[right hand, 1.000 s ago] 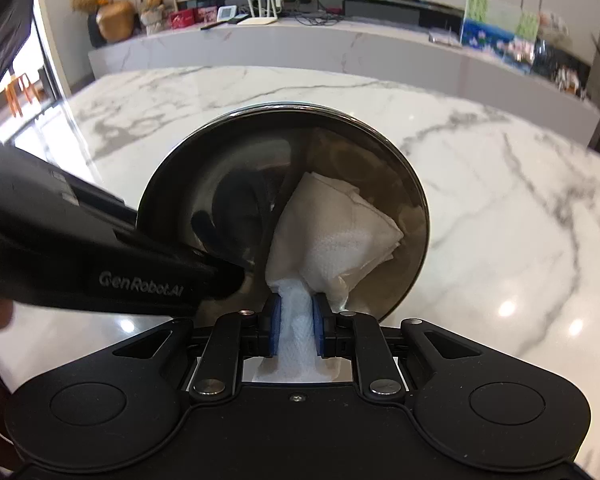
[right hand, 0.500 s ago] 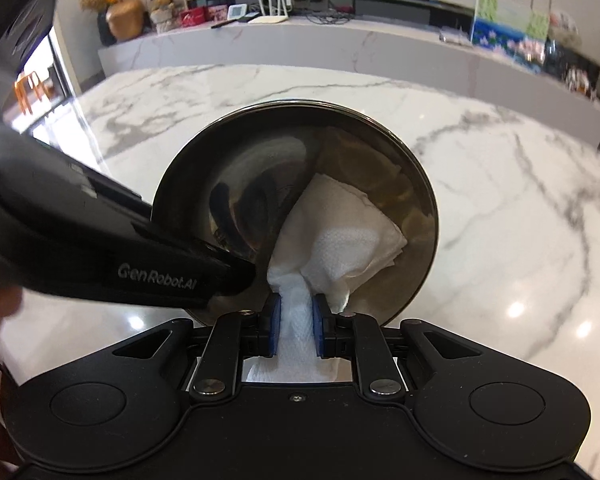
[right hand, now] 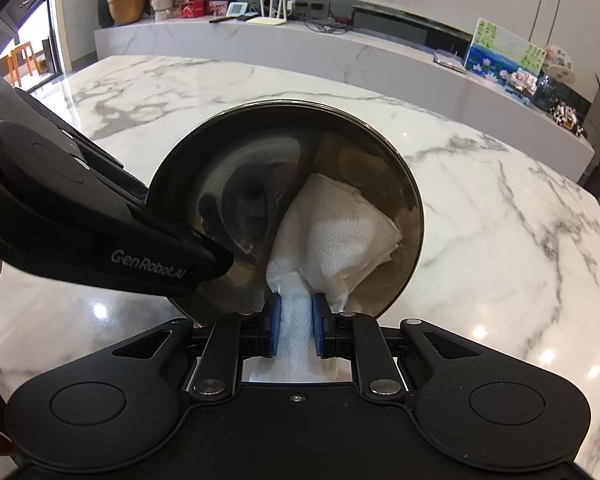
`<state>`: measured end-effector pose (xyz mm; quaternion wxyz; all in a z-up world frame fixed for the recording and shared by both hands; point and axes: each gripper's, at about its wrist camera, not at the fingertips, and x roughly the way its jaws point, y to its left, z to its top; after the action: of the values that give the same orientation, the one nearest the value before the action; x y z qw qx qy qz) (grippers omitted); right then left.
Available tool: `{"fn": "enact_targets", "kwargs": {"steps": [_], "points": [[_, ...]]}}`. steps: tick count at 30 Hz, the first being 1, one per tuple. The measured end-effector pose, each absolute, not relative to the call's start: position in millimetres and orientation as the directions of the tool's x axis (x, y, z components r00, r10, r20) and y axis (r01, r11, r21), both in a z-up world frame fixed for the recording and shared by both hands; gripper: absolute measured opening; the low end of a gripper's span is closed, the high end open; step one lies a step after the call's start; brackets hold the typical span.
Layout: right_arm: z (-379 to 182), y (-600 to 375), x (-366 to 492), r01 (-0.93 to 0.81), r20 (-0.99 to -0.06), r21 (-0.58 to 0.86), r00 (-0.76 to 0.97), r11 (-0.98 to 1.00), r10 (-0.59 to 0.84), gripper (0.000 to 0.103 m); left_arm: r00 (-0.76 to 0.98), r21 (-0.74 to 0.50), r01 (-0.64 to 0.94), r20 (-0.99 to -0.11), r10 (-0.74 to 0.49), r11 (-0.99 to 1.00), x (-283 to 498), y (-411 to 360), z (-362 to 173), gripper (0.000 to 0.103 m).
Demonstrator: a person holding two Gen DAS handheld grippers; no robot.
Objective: Clean bowl
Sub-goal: 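Wipe the towel around the bowl interior with the right gripper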
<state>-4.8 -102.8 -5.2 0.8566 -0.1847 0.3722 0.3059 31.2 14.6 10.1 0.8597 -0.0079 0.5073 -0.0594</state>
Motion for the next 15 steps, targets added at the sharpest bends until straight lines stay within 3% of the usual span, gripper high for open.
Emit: {"fn": "enact_targets", "kwargs": {"steps": [9, 11, 15], "points": [[-0.3, -114.9, 3.5, -0.635, -0.769, 0.090, 0.445, 0.767, 0.458, 0.014, 0.466, -0.114, 0.070, -0.874, -0.133, 0.991, 33.4, 16.5, 5.6, 0.027], [-1.4, -111.7, 4.4, -0.634, -0.769, 0.099, 0.440, 0.767, 0.463, 0.014, 0.463, -0.125, 0.075, -0.875, -0.145, 0.989, 33.8, 17.3, 5.5, 0.021], [-3.5, -101.9, 3.9, -0.649, -0.770, 0.064, 0.451, 0.758, 0.451, 0.014, 0.458, -0.107, 0.107, -0.877, -0.145, 0.988, 33.2, 13.6, 7.1, 0.020]]}}
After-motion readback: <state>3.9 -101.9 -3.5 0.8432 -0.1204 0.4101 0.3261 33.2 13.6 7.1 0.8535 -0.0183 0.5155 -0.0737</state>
